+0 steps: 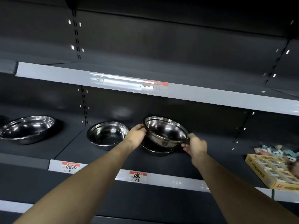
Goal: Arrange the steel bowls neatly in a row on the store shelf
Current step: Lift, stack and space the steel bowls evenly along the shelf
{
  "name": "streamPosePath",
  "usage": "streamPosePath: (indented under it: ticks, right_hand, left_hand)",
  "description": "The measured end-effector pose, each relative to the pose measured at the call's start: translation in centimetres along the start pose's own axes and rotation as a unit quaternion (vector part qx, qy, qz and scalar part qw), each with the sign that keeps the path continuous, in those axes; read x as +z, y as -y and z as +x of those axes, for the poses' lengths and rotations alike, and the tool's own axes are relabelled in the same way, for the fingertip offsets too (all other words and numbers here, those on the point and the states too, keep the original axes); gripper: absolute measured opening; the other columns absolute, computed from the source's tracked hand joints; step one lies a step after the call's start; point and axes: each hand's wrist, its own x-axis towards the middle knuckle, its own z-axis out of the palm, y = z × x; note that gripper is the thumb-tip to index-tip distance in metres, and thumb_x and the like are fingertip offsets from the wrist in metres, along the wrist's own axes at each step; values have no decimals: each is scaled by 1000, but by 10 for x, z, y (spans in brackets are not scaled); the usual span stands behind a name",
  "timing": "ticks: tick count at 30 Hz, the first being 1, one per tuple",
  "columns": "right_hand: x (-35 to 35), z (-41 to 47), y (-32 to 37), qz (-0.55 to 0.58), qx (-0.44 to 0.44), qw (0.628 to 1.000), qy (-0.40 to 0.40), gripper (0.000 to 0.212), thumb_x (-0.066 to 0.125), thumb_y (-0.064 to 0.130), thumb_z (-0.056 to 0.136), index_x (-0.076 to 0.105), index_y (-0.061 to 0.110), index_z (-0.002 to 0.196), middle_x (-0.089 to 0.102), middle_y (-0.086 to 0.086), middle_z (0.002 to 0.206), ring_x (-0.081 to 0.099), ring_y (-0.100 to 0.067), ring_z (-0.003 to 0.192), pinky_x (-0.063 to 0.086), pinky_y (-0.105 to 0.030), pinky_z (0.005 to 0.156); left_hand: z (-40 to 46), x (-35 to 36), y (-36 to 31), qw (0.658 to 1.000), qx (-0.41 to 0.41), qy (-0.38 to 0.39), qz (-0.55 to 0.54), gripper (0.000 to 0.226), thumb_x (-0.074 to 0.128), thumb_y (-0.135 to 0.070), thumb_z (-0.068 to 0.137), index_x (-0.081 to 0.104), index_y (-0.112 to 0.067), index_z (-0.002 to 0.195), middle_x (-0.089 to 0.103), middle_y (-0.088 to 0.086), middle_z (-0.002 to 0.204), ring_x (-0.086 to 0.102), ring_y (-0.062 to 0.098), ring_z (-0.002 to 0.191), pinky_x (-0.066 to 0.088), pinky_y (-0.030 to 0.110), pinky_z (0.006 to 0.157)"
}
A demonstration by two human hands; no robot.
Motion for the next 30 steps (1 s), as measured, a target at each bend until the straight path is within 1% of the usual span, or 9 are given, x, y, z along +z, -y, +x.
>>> streamPosePath:
  ticks: [4, 7, 10, 12, 17, 21, 23, 27, 30]
  right_hand:
    - [10, 2, -4, -5, -15, 1000, -3, 8, 51, 7, 96, 57, 2, 92, 63, -15, 66, 61, -15, 38, 49, -21, 38]
    - [19, 8, -12, -2, -21, 999, -24, 10, 51, 6, 96, 54, 6, 86, 63, -14, 68, 63, -18, 45, 54, -23, 43]
    - [30, 13, -23, -18, -18, 999, -21, 10, 52, 9, 98, 53, 4, 106, 63, -11, 65, 65, -21, 49, 62, -30, 63]
    - [35, 17, -34, -40, -20, 999, -23, 21, 53, 12, 98, 53, 5, 117, 63, -7, 63, 65, -19, 47, 61, -34, 73]
    - [41, 23, -54, -55, -15, 998, -31, 30, 50, 14, 101, 53, -2, 126, 64, -8, 64, 63, -13, 38, 59, -22, 54]
    - [47, 25, -56, -77, -23, 996, -31, 30, 49, 15, 101, 52, -3, 125, 64, -9, 67, 66, -19, 48, 60, -27, 60]
    - [48, 26, -57, -88, -26, 995, -32, 32, 50, 16, 101, 51, -4, 126, 67, -12, 77, 67, -21, 52, 60, -28, 59]
    - [49, 28, -63, -156, -39, 986, -42, 31, 53, 14, 97, 55, -2, 123, 73, -24, 91, 67, -22, 54, 59, -36, 80]
    - [49, 27, -65, -189, -35, 980, -47, 31, 55, 11, 95, 56, -4, 123, 65, -25, 123, 69, -26, 58, 59, -31, 69]
  left_hand:
    - [-2, -19, 5, 974, 4, -16, 227, 47, 48, -30, 99, 47, -19, 145, 55, 3, 144, 49, 21, 134, 33, 27, 115]
    - [-10, -35, 7, 890, 20, -40, 454, 49, 49, -35, 94, 47, -22, 142, 51, 11, 143, 47, 32, 132, 41, 40, 108]
    - [-18, -48, 10, 830, 29, -45, 555, 48, 49, -32, 93, 47, -20, 140, 46, 12, 143, 40, 33, 134, 39, 43, 106]
    - [-21, -55, 13, 818, 24, -43, 574, 48, 49, -32, 94, 48, -19, 139, 45, 11, 144, 39, 32, 134, 38, 43, 107]
    - [-25, -67, 20, 807, 19, -41, 589, 49, 50, -33, 94, 48, -20, 141, 45, 9, 145, 37, 31, 136, 36, 42, 110]
    - [-28, -73, 23, 817, 14, -45, 574, 54, 53, -31, 92, 43, -22, 144, 44, 9, 145, 40, 31, 134, 36, 42, 110]
    - [-30, -74, 25, 824, 10, -46, 565, 55, 53, -30, 92, 40, -21, 145, 44, 9, 144, 42, 32, 133, 38, 43, 109]
    - [-31, -76, 29, 832, 8, -47, 553, 56, 51, -29, 92, 38, -21, 146, 44, 10, 144, 43, 32, 132, 38, 42, 108]
    - [-31, -77, 31, 835, 10, -43, 548, 55, 51, -29, 93, 39, -20, 146, 43, 10, 146, 42, 32, 133, 38, 42, 109]
